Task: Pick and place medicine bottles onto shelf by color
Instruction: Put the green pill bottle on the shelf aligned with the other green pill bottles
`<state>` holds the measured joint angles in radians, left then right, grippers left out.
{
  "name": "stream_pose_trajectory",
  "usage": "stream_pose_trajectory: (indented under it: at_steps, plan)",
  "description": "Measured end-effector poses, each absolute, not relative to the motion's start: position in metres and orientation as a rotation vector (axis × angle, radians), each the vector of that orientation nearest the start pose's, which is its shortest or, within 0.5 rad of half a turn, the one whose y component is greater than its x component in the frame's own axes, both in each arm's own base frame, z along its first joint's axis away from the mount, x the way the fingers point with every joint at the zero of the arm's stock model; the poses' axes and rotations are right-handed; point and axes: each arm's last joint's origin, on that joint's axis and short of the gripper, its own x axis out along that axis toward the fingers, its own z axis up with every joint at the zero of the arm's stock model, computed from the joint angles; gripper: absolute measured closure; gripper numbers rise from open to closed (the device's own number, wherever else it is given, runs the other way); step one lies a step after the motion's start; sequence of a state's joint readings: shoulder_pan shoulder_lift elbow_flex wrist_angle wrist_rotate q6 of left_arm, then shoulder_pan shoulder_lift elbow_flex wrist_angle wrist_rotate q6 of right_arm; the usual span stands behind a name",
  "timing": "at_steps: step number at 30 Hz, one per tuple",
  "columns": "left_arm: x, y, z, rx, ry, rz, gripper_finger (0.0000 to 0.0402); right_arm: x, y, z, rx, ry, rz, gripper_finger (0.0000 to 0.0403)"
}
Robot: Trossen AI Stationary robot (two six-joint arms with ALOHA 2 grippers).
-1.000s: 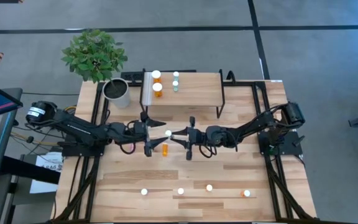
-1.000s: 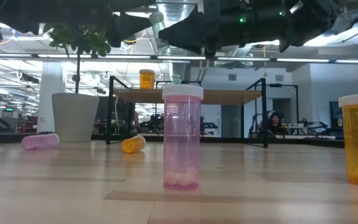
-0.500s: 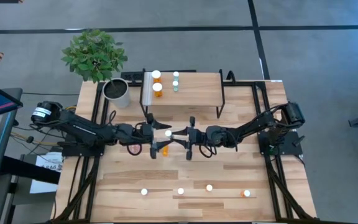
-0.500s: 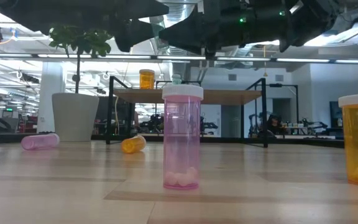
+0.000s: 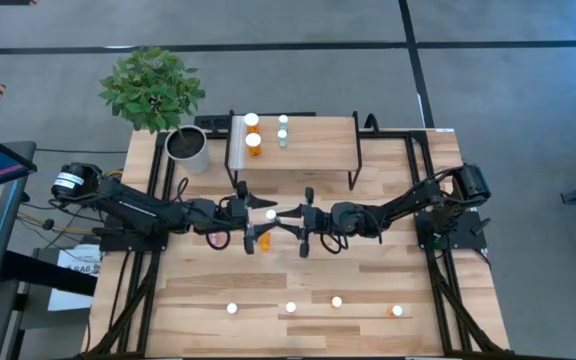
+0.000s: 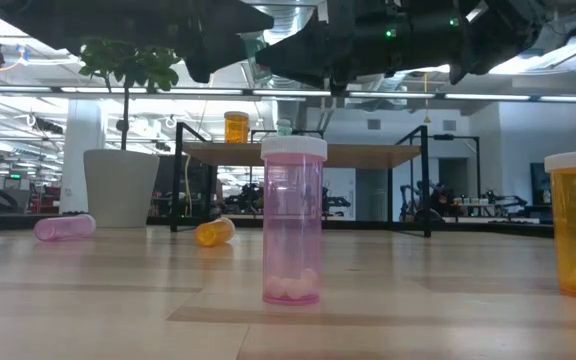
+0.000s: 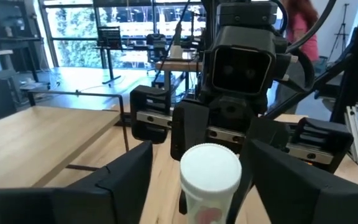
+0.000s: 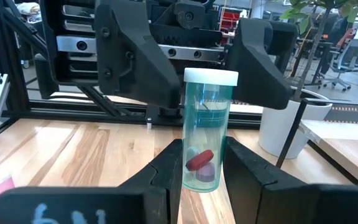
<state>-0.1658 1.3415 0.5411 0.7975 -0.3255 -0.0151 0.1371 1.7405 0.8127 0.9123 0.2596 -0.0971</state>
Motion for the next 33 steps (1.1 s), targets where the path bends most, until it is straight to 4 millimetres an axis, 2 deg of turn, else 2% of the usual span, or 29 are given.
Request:
stream_pose_trajectory:
  at_steps: [21, 33]
  plan:
    - [0.2666, -0.0352, 0.2252, -0.024, 0.011, 0.160, 0.0293, 0.3532, 0.0381, 0.1989, -0.073, 0.051, -0.129, 0.0282]
    - [0.2666, -0.0352, 0.2256, -0.044, 0.005, 0.161, 0.0296, 0.3535, 0.0337, 0.1952, -0.066, 0.089, -0.141, 0.0234]
